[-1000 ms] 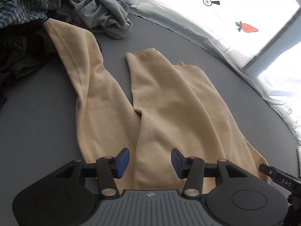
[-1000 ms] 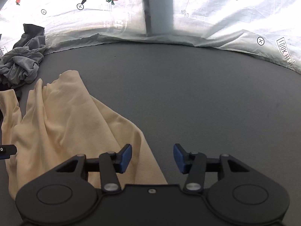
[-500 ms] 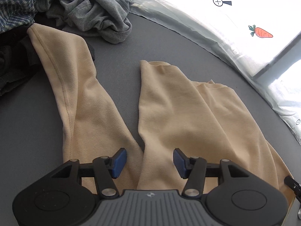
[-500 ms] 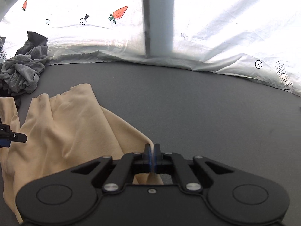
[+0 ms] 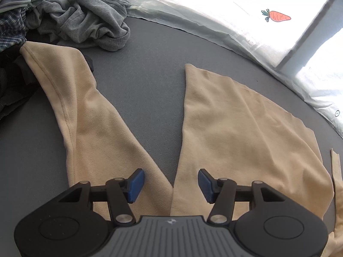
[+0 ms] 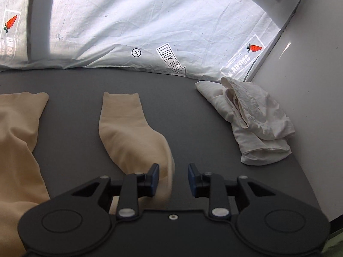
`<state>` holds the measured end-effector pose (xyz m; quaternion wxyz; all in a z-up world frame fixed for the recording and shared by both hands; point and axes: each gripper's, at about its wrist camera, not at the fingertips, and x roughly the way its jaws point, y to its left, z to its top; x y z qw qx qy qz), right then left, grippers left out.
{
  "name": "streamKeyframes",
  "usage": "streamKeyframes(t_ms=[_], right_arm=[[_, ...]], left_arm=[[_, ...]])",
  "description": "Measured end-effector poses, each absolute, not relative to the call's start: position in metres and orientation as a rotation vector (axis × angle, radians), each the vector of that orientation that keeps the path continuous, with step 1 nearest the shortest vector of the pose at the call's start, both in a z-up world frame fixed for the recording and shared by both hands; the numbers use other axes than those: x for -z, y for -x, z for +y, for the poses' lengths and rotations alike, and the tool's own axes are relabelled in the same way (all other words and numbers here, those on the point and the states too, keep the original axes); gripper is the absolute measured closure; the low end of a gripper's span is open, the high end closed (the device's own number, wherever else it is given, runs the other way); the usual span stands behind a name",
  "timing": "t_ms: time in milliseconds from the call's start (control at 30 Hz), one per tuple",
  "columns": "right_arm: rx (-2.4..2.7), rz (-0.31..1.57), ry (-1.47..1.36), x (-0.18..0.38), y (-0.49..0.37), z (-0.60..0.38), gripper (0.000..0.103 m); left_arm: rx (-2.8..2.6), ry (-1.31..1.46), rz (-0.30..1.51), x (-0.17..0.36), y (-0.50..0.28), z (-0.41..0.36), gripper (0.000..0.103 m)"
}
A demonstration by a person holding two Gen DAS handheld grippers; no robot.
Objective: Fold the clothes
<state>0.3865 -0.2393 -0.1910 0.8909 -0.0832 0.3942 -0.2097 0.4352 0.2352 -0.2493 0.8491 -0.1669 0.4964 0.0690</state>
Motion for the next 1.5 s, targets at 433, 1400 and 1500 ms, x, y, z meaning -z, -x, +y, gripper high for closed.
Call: streamKeyframes(t_ms=[433, 1400, 1500], right_arm=[[-0.059, 0.904, -0.270, 0.245, -0.530, -0.163, 0.057], [-0.095, 0.459, -0.121, 0.097, -0.622, -0.155, 0.098], [-0.090, 0.321, -0.137, 0.046, -0.609, -0.164, 0.098]], left_arm=[[-0.111, 0.294, 0.976, 0.253, -0.530, 0.233, 0.038], [-0.051, 0.308, 0.494, 0.087, -0.614, 0.202, 0.102], [-0.018, 0.319, 0.358, 0.027, -0.607, 0.193, 0.102]])
